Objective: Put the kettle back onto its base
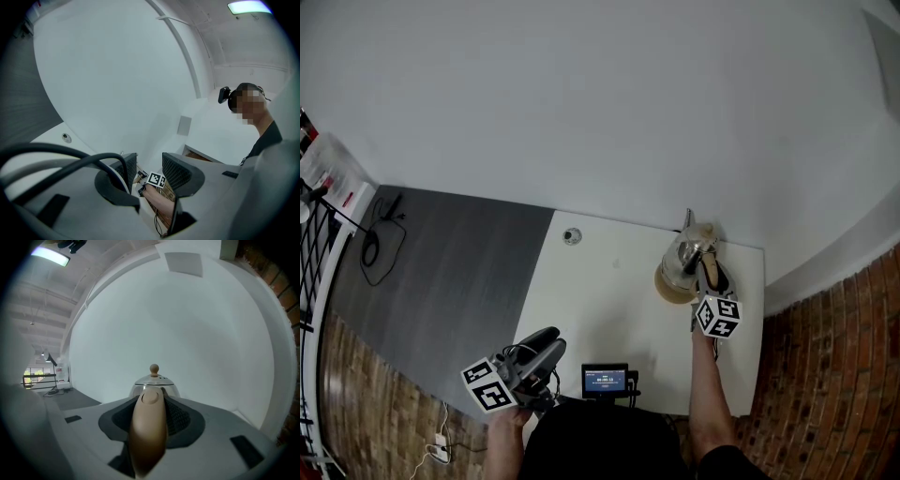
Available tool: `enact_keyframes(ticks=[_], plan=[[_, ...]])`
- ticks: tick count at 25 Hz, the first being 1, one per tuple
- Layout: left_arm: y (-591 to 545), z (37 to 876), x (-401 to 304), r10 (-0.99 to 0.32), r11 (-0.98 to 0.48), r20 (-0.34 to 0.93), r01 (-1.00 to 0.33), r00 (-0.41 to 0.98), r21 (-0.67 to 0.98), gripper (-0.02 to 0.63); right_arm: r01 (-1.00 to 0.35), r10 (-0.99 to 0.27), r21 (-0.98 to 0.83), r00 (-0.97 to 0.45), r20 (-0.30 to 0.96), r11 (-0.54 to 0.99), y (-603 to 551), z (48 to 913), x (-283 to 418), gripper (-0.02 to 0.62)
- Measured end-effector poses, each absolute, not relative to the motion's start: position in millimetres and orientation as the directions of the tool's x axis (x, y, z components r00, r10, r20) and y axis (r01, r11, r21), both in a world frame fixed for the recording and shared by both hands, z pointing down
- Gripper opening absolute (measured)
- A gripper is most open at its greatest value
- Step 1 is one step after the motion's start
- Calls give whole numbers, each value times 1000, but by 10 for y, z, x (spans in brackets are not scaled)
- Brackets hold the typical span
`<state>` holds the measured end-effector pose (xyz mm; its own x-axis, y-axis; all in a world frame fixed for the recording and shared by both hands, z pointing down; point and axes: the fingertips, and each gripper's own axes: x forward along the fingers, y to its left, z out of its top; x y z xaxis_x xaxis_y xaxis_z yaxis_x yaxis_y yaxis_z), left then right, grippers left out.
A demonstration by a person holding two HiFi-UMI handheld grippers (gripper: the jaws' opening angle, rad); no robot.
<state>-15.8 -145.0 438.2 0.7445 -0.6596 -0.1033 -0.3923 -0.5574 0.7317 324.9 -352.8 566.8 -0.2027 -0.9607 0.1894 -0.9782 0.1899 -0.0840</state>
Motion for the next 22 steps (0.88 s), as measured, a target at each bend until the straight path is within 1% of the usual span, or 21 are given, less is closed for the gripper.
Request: enact_keyframes(ticks=[22], plan=[[-1420, 4383, -178, -654, -560, -108, -383, 749, 735, 170, -991, -980, -70, -127, 154, 117, -3232, 5745, 3194, 156]])
